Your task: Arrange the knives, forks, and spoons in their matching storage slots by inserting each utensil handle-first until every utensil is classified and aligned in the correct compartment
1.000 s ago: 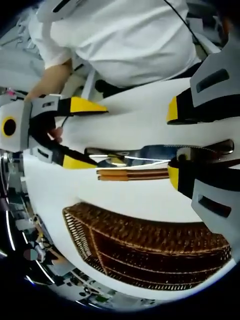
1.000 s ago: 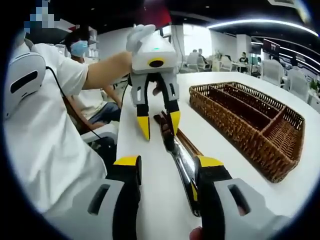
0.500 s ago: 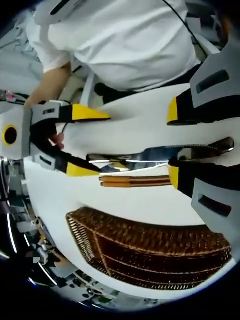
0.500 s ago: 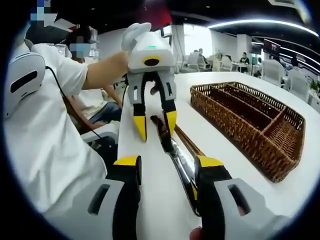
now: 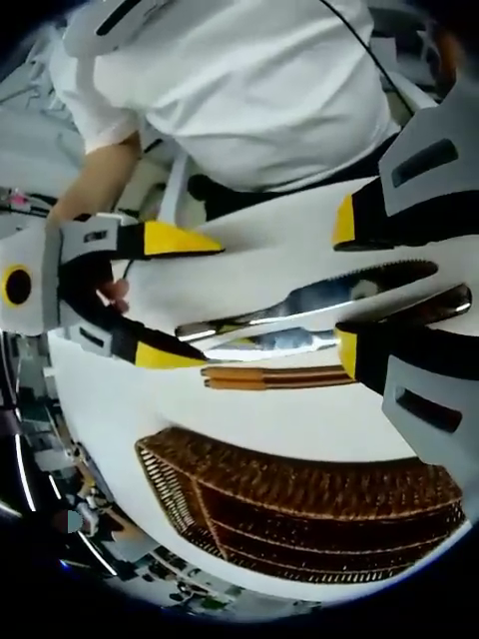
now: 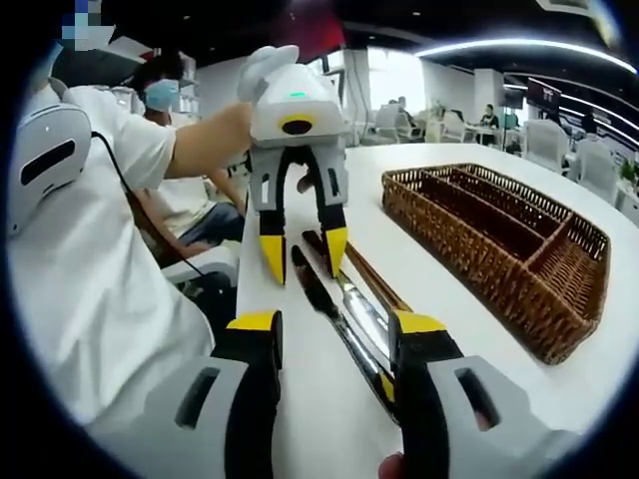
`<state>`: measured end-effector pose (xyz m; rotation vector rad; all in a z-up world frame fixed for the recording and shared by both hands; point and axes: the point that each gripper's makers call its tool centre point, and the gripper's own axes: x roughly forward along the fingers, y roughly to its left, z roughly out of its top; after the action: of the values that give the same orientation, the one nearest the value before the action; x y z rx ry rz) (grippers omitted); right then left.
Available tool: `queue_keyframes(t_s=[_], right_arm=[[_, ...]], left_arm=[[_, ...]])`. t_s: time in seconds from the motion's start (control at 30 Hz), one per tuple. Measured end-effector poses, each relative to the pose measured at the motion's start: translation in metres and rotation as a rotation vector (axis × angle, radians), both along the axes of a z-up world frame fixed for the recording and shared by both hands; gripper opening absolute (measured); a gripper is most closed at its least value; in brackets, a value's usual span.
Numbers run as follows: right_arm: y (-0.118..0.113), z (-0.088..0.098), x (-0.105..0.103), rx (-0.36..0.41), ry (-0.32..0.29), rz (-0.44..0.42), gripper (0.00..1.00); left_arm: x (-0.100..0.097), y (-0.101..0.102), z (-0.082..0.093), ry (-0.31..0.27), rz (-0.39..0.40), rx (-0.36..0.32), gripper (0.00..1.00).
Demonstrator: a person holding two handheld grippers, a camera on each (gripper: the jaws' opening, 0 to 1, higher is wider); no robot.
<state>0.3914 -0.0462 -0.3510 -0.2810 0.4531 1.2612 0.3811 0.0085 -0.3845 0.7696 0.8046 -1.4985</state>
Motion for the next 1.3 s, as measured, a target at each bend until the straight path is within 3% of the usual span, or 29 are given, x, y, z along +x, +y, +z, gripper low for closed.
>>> queue_keyframes(t_s=[0.3, 0.87, 1.3], right_arm=[[0.0, -0.001, 0.001, -0.01, -0.005, 0.006, 0.42], [0.005, 0.004, 0.004, -0.021, -0.015, 0.023, 0.39], [0.003, 0.006, 0.007, -0.029, -0.018, 0.029, 0.36]], left_arm=[[0.01, 0.005, 0.004, -0.019, 0.031, -0.011, 0.26], [0.026, 0.02, -0.002, -0.07, 0.097, 0.038, 0.19], [0.03, 0.017, 0.0, -0.075, 0.106, 0.023, 0.14]])
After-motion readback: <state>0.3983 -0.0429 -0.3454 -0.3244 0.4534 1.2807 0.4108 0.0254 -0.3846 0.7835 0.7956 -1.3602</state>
